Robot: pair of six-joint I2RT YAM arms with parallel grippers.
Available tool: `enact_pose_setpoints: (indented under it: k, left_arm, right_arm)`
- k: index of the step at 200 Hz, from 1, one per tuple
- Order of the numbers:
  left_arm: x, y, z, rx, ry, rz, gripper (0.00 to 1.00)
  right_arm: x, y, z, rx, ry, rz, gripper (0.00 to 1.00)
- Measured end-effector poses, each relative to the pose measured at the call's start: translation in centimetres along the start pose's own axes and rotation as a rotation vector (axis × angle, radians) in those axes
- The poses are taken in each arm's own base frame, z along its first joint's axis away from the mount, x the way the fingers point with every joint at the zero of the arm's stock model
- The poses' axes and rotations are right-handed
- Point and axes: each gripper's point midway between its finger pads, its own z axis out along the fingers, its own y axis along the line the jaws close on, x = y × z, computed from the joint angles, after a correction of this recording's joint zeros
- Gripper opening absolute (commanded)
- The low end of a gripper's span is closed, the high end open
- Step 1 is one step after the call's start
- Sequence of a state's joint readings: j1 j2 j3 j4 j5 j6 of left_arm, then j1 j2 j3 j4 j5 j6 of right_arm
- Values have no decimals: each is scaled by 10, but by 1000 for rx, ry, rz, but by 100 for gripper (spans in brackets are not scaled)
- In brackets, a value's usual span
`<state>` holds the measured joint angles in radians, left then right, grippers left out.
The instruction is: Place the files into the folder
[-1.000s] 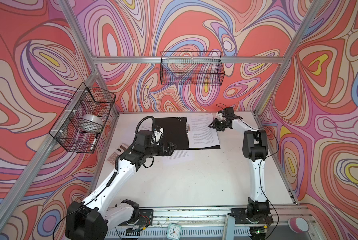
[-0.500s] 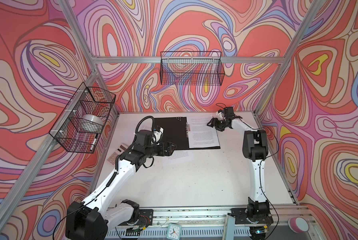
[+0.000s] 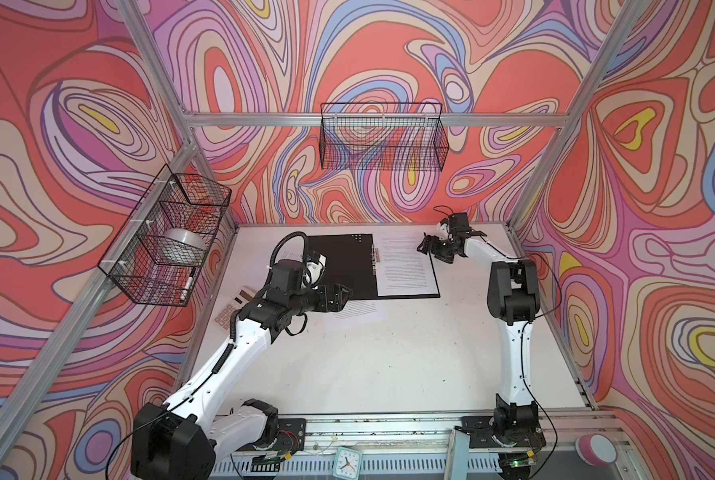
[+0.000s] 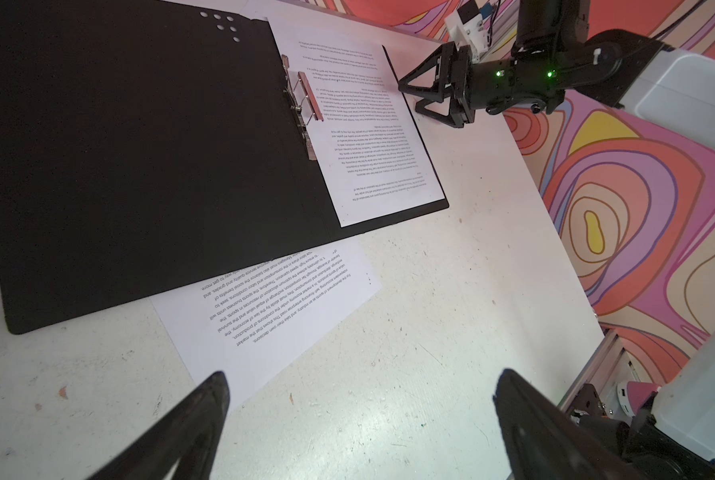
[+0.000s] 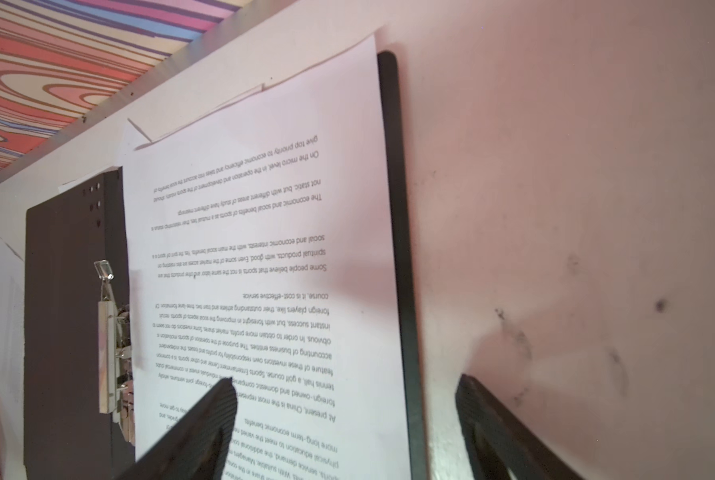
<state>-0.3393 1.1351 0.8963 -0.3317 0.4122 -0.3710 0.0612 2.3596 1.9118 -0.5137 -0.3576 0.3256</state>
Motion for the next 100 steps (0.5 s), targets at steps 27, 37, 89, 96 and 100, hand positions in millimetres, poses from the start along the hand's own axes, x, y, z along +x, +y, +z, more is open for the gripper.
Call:
enact_pose_setpoints:
  k: [27,37,89,96,100]
  left_arm:
    - [0,0,0,2,1,-1,100]
    - [1,-1,0,8,4,-8,99]
    - [24,12,20,-18,116,-169,88]
    - [30,16,25,-32,139,-200,88]
    - [34,20,28,-43,153,-220,88]
  right_arm:
    - [-5,12,-34,19,-37,-12,82]
    - [-7,24,-55,12,-64,-24,79]
    - [36,106,-135,-93,-134,-112,64]
    - [51,114,-136,-108,-116,-121,64]
    - [57,117,-135,-114,-108,-126,64]
